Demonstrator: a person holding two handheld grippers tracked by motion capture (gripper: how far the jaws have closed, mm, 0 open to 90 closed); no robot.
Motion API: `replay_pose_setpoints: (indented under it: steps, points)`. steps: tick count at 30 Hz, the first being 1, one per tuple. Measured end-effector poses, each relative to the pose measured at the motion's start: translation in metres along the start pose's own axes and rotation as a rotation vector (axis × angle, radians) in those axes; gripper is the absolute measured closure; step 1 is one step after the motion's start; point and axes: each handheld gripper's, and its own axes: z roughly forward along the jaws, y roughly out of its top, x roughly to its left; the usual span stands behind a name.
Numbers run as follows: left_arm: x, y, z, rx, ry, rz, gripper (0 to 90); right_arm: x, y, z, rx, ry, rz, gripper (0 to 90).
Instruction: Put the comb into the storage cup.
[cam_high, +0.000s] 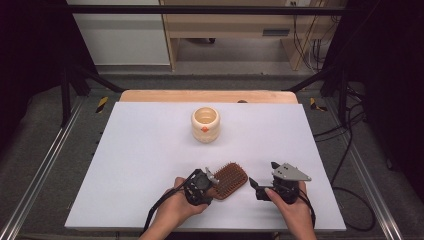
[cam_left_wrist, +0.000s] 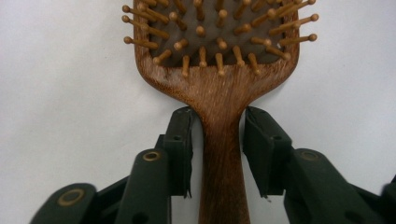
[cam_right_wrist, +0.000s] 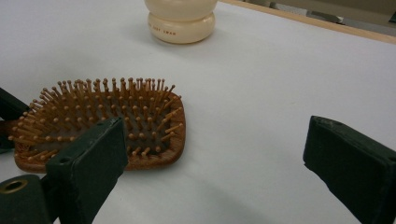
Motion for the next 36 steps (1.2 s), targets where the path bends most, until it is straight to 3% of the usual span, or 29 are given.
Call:
replay_pose_setpoints:
  steps: [5, 13, 16, 23, 27, 36]
  points:
    - [0.003, 0.0, 0.0, 0.0, -0.013, 0.009, 71.8, 0.0, 0.0, 0.0, -0.002, 0.002, -0.002, 6.8]
    - [0.003, -0.002, 0.0, -0.016, -0.015, 0.01, 72.2, 0.0, 0.001, -0.001, -0.008, 0.004, -0.001, 6.8]
    - [0.001, -0.002, -0.001, -0.024, -0.001, 0.031, 72.2, -0.001, 0.001, -0.002, -0.013, 0.0, 0.003, 6.9]
    - [0.001, -0.006, -0.002, -0.054, 0.02, 0.034, 72.3, -0.002, 0.002, -0.003, -0.023, -0.003, 0.012, 6.8]
    - [0.004, -0.008, -0.007, -0.103, 0.049, 0.033, 72.3, -0.003, 0.002, -0.005, -0.035, -0.004, 0.022, 6.8]
    - [0.016, -0.019, -0.02, -0.279, 0.13, 0.024, 72.3, -0.006, 0.006, -0.013, -0.125, 0.009, 0.08, 6.7]
